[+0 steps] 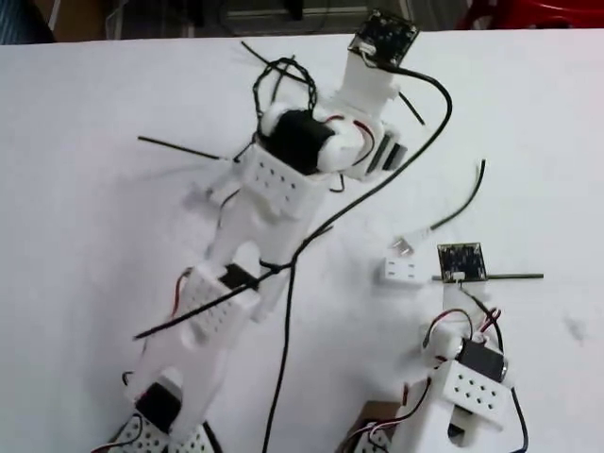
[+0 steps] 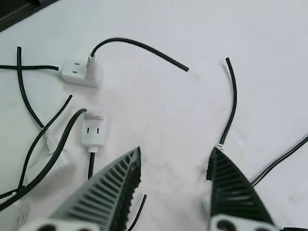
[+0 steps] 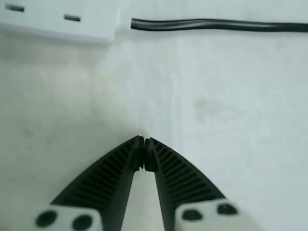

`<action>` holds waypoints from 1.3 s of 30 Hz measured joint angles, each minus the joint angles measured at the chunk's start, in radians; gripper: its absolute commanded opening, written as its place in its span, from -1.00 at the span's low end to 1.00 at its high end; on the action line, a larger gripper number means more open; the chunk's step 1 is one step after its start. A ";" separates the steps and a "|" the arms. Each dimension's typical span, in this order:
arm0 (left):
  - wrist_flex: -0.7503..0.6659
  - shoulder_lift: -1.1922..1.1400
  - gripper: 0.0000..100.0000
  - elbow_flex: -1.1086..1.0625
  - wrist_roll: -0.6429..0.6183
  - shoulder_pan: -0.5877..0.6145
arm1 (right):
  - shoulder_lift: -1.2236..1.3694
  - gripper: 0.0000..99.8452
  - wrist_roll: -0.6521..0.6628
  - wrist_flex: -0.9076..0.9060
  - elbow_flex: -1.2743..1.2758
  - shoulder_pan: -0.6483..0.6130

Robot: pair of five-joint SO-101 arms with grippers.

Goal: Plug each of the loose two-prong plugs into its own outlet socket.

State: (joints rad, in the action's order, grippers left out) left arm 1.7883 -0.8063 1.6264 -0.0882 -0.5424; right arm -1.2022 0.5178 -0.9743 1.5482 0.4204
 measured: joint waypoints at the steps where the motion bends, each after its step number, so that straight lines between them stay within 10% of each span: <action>1: 0.000 0.026 -0.56 0.000 0.000 0.000 | 0.000 -0.96 0.000 0.000 0.000 0.000; 8: 0.000 0.219 -0.56 -0.146 0.000 0.020 | 0.000 -0.96 0.000 0.000 0.000 0.000; 20: -0.101 0.847 -0.56 -1.106 0.000 0.147 | 0.000 -0.96 0.000 0.000 0.002 0.000; 39: -1.142 1.674 -0.56 -2.681 0.000 0.250 | -0.373 -0.96 -0.048 -0.058 0.002 0.161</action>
State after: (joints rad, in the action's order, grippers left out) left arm 0.6467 0.8677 -1.0541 -0.0882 -0.2923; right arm -1.5750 0.4703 -1.0326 1.5497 0.5815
